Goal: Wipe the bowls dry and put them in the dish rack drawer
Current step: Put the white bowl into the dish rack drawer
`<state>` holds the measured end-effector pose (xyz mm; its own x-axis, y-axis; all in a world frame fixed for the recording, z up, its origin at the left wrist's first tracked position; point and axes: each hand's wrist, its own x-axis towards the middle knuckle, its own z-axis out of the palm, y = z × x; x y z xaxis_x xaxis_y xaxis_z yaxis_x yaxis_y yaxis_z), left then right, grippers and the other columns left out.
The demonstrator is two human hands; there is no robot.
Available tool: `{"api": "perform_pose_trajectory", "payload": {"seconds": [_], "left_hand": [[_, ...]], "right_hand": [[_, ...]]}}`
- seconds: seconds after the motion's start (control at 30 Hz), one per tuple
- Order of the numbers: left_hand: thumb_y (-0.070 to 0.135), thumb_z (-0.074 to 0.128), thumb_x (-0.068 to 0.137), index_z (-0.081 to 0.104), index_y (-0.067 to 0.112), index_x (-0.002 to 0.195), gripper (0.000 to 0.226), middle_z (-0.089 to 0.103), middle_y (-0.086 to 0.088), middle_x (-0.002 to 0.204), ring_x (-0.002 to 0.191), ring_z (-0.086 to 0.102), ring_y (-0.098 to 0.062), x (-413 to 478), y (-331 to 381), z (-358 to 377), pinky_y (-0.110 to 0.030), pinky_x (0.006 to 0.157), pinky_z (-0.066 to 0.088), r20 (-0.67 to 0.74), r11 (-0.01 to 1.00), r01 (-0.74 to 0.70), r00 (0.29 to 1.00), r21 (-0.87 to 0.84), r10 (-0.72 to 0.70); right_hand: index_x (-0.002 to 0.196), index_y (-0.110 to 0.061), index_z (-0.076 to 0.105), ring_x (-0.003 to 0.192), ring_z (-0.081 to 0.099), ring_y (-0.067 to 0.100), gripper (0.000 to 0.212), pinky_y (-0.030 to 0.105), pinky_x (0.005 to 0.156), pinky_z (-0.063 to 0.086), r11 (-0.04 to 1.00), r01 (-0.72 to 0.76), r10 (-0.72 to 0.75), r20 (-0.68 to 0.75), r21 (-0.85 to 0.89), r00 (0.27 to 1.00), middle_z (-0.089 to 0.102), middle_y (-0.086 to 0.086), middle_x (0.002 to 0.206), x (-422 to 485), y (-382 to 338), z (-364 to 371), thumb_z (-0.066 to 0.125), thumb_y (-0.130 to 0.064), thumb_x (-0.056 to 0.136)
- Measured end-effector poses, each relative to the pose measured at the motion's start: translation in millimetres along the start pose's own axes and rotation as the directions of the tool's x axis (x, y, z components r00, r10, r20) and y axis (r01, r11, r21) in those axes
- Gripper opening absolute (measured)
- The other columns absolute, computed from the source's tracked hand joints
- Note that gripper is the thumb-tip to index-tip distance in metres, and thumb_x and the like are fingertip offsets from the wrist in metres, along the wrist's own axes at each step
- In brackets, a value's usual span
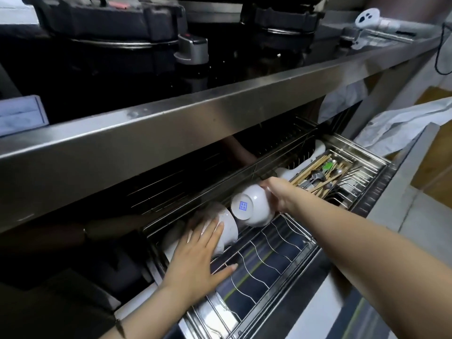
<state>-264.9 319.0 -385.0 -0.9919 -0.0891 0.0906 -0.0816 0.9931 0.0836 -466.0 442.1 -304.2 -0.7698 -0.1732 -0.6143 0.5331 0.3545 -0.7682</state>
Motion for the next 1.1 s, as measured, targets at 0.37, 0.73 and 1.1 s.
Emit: {"api": "perform_pose_trajectory", "payload": {"seconds": [0.37,0.73,1.1], "left_hand": [[0.073,0.013,0.089,0.055,0.015,0.133,0.085,0.052,0.001,0.14,0.117,0.059,-0.019,1,2,-4,-0.037,0.1,0.027,0.016,1.0,0.022,1.0,-0.012,-0.022],[0.074,0.015,0.089,0.05,0.017,0.138,0.083,0.049,0.001,0.143,0.124,0.054,-0.021,0,3,-2,-0.04,0.101,0.025,0.024,1.0,0.025,0.999,-0.017,-0.024],[0.076,0.01,0.088,0.042,0.019,0.143,0.085,0.04,0.002,0.149,0.133,0.044,-0.02,1,5,-8,-0.039,0.109,0.015,0.085,0.998,0.027,0.996,-0.064,-0.022]], "right_hand": [[0.072,-0.004,0.056,0.066,0.055,0.023,0.031,0.032,0.064,0.046,0.999,-0.022,0.025,0.145,-0.028,0.989,0.062,0.004,0.046,26,21,21,0.036,-0.003,0.095],[0.116,0.005,0.058,0.107,0.059,0.036,0.028,0.042,0.092,0.046,0.996,0.04,-0.023,0.188,-0.085,0.982,0.062,0.022,0.116,25,31,36,0.043,-0.009,0.098],[0.118,-0.004,0.058,0.101,0.06,0.029,0.034,0.045,0.09,0.048,0.938,0.144,-0.035,0.328,-0.314,0.944,0.063,0.013,0.114,23,29,35,0.06,-0.026,0.092]]}}
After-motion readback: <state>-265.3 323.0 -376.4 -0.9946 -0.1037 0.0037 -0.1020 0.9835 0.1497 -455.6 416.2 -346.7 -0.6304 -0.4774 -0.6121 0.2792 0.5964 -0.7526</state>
